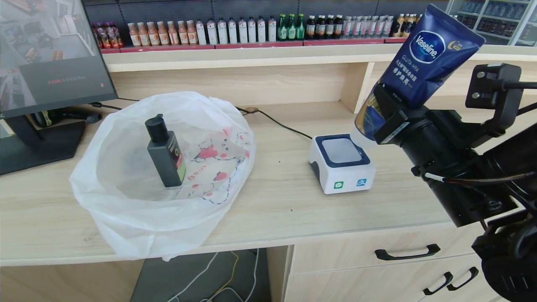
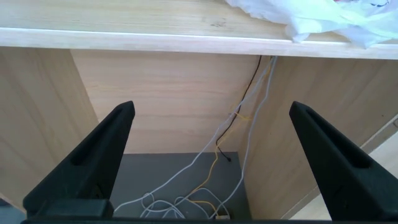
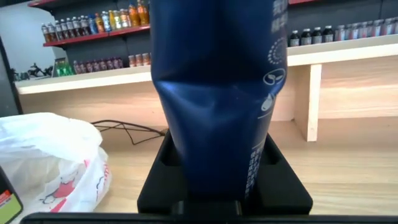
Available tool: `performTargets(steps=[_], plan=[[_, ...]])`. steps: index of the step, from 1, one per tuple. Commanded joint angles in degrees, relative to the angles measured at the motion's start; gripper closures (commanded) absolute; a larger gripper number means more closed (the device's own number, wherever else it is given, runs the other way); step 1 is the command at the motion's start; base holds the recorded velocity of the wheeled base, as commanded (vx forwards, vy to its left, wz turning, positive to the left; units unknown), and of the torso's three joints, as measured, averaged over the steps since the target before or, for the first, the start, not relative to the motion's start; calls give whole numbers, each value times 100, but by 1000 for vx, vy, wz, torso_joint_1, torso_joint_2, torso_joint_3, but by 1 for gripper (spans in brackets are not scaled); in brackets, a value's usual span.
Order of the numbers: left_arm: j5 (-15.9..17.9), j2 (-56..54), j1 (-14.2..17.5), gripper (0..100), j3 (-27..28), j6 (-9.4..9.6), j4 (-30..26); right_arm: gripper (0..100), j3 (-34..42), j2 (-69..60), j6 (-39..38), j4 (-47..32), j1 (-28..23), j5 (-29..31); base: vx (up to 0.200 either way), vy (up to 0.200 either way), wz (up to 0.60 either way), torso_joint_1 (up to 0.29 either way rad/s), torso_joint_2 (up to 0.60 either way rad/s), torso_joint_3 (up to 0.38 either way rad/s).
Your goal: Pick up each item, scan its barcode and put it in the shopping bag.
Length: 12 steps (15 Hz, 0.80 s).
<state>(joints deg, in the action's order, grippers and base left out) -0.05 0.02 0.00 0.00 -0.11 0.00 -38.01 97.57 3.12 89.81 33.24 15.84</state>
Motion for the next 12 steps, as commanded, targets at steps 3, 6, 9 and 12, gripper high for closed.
performTargets(steps=[3,6,9,12], plan=[[-4,-2,0,0,0,-7,0,100,-31,7,4,-7,51,-2,0,200,0,1,4,4],[-4,-2,0,0,0,-7,0,100,22,-107,4,-7,51,-2,0,200,0,2,4,1],[5,-2,-9,0,0,11,0,100,-22,-89,13,-7,59,-2,0,133,0,0,0,3],[-4,-2,0,0,0,11,0,100,-207,60,13,2,103,-10,0,0,0,0,0,0]])
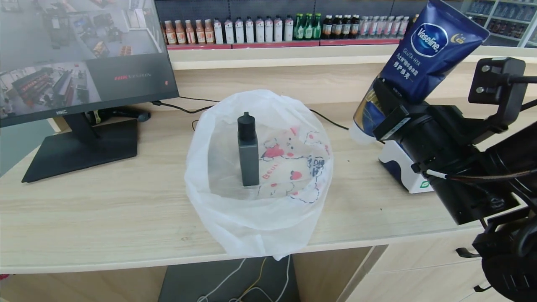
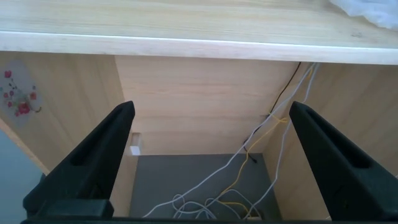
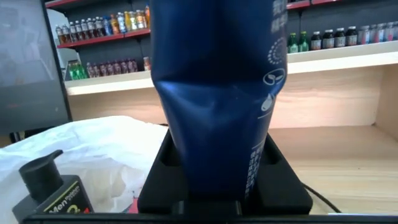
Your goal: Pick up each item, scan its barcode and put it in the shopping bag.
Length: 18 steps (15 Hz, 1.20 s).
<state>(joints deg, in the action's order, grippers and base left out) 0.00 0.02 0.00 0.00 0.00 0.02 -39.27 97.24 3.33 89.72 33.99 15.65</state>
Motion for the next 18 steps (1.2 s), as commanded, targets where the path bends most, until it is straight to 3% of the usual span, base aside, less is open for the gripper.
performTargets(steps=[1,9,13,18], plan=[[-9,-2,0,0,0,0,-2,100,-283,198,1,1,91,-1,0,0,0,0,0,0],[0,-2,0,0,0,0,-2,100,-969,937,168,-16,372,26,0,0,0,0,0,0],[-9,-2,0,0,0,0,-2,100,-1083,1306,151,-7,776,8,0,0,0,0,0,0],[-9,-2,0,0,0,0,-2,100,-1048,1798,133,10,802,69,0,0,0,0,0,0]])
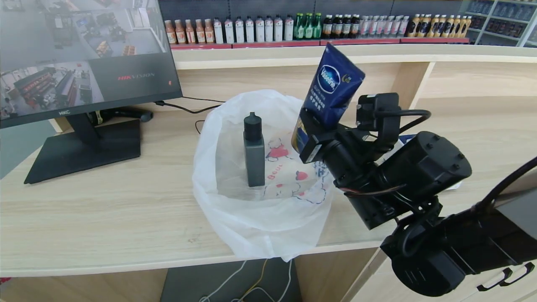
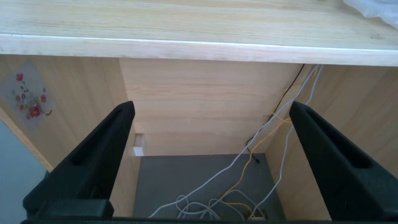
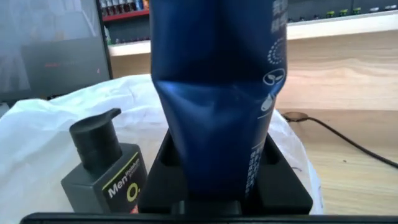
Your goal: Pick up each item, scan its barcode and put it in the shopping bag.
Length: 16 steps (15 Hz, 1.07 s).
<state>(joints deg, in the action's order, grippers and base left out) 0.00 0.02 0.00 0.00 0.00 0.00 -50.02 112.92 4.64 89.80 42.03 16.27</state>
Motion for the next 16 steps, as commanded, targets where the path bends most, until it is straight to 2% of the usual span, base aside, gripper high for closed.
performTargets(steps=[1,16], plan=[[0,-2,0,0,0,0,0,100,45,318,-7,12,-2,78,0,0,0,0,0,0],[-9,-2,0,0,0,0,0,100,89,881,-51,20,-72,113,0,0,0,0,0,0]])
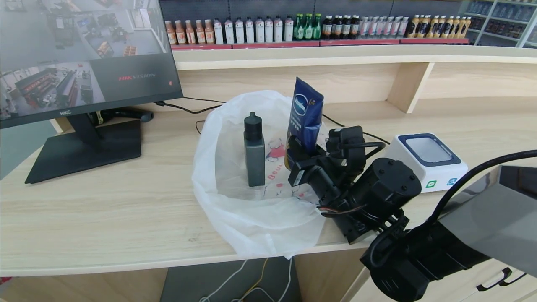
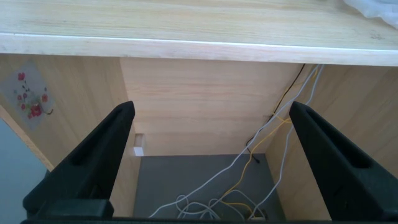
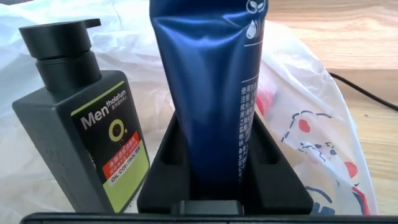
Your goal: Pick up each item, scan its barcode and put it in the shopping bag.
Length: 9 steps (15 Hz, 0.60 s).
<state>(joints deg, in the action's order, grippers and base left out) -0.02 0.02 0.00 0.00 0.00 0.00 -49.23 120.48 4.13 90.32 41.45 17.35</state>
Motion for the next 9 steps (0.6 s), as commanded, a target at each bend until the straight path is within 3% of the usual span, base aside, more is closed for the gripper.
performTargets(steps=[1,9], plan=[[2,-2,0,0,0,0,0,100,1,195,0,-32,-14,6,0,0,0,0,0,0],[2,-2,0,0,0,0,0,100,-34,301,-53,-32,-32,6,0,0,0,0,0,0]])
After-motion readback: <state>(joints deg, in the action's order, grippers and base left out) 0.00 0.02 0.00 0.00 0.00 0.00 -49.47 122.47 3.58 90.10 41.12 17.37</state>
